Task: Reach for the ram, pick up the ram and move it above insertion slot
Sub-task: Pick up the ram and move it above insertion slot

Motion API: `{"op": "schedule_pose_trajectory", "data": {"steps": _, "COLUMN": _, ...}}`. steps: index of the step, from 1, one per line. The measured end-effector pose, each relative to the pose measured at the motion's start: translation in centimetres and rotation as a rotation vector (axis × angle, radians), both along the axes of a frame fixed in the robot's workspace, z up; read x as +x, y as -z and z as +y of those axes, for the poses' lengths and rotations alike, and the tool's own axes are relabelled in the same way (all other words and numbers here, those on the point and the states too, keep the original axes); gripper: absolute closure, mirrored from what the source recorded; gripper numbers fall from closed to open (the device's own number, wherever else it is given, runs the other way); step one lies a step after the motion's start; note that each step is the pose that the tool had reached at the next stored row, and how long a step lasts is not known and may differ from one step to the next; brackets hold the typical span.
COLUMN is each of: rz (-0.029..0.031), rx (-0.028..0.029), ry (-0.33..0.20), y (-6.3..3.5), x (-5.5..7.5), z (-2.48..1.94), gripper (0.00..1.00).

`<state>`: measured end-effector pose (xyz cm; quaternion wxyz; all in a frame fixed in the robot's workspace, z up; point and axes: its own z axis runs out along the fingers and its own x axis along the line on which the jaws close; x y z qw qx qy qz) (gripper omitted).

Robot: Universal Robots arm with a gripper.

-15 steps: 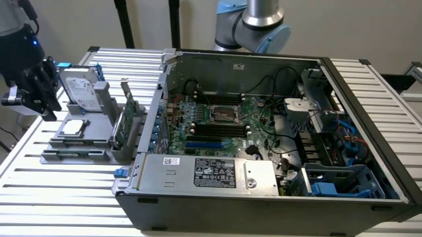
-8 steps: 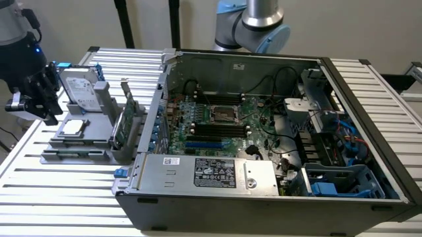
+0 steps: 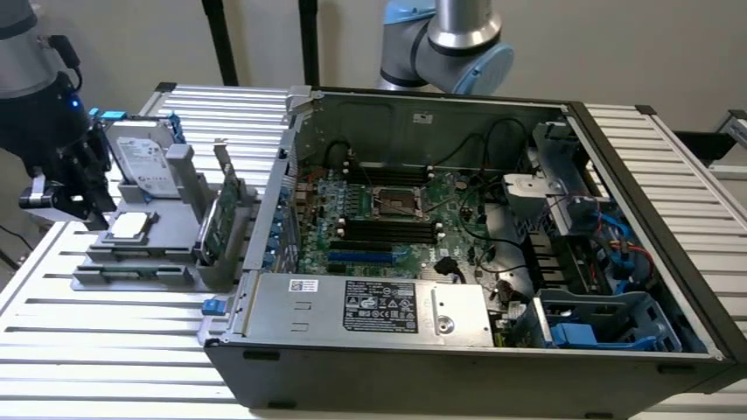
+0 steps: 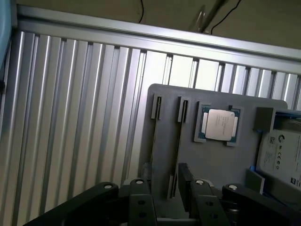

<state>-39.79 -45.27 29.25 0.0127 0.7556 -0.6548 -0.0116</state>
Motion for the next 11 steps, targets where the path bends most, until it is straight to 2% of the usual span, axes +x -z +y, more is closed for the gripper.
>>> {"op": "schedule_pose_trajectory", "data": {"steps": 11, "rz": -0.0015, "rx": 0.0000, "ry": 0.014, "y": 2.00, "x": 0.0, "z": -0.03, "gripper": 0.64}}
